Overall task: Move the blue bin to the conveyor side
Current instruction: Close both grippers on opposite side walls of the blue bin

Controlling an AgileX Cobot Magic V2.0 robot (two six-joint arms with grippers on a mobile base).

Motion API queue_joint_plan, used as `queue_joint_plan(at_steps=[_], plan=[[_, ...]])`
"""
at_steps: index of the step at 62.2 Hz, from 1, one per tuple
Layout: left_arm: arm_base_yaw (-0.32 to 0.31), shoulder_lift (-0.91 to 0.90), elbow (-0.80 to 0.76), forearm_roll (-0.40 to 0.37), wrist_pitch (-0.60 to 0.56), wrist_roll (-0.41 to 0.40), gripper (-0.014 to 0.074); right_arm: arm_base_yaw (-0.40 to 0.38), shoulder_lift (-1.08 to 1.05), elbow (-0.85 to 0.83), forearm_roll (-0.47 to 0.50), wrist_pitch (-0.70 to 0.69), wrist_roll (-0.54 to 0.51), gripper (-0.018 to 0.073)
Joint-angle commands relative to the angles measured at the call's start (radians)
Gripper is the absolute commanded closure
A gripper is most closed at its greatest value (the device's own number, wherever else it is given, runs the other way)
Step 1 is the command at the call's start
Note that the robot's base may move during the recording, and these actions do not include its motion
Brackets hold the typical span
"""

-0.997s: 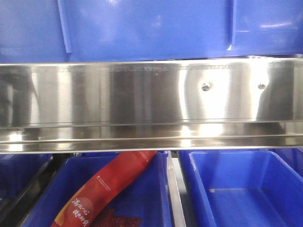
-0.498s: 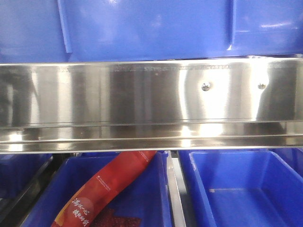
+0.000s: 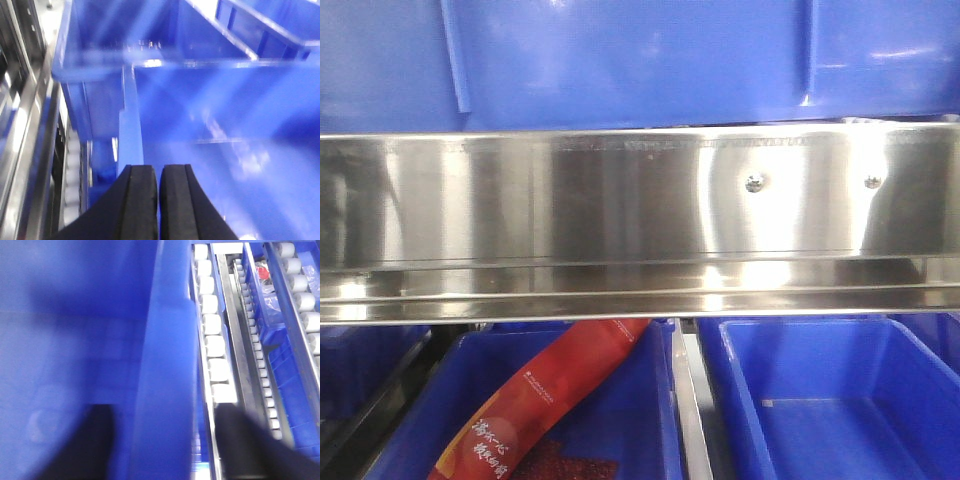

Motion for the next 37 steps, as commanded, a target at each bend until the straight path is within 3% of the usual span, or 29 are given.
queue_joint_plan(at_steps=[1, 6, 22, 37], plan=[[-0.007, -0.001, -0.007, -0.008, -0.007, 0.002, 0.0585, 0.002, -0.005, -0.010, -0.018, -0.001, 0.008, 0.0510], [-0.007, -0.001, -0.007, -0.011, -0.007, 0.002, 0.0585, 0.002, -0.005, -0.010, -0.018, 0.006, 0.008, 0.0662], [-0.025, 0.025, -0.007, -0.026, -0.067, 0.031, 0.0561, 0.002, -0.005, -0.010, -0.018, 0.017, 0.008, 0.0637], [-0.043, 0.116, -0.039, -0.025, -0.161, 0.038, 0.0316, 0.002, -0.005, -0.010, -0.018, 0.020, 0.008, 0.0637]])
